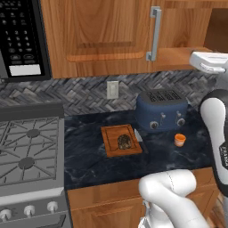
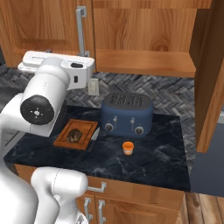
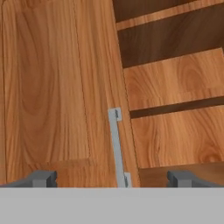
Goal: Pick the bread, place it on the cutting board, pick the jam, place it on the counter, and close the cabinet.
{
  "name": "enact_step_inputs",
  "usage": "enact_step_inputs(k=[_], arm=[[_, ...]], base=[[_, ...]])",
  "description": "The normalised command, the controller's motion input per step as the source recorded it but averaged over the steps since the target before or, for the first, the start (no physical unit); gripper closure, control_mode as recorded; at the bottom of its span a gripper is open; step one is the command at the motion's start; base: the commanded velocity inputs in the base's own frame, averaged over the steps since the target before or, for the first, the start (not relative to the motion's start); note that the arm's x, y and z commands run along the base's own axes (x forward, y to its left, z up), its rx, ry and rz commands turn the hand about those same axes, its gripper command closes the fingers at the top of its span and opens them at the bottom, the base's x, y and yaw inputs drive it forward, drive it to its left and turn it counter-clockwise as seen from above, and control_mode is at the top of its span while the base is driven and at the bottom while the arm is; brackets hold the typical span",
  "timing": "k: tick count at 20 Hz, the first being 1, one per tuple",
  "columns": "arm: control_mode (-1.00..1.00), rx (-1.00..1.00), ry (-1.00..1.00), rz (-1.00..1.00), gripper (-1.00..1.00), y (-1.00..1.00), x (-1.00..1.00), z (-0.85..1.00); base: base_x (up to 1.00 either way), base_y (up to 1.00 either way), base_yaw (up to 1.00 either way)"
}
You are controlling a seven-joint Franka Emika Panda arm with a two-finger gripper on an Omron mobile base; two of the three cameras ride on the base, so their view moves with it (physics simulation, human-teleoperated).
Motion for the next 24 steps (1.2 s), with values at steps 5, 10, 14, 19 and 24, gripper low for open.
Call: enact_step_inputs(k=[5,10,14,19,24], arm=[[-1.0,0.0,0.01,0.0,-1.0,-0.1,-0.34,0.01],[-1.0,0.0,0.0,0.0,-1.0,-0.14,-0.36,0.0],[-1.0,0.0,0.0,0.0,-1.0,-0.17,-0.37,0.0],[-1.0,0.0,0.0,0.0,-1.0,-0.16,-0.42,0.03],[-1.0,0.0,0.0,0.0,-1.0,-0.16,-0.42,0.13]], base=[[0.0,0.0,0.0],[0.0,0.0,0.0],[0.0,0.0,0.0],[0.0,0.0,0.0],[0.0,0.0,0.0]])
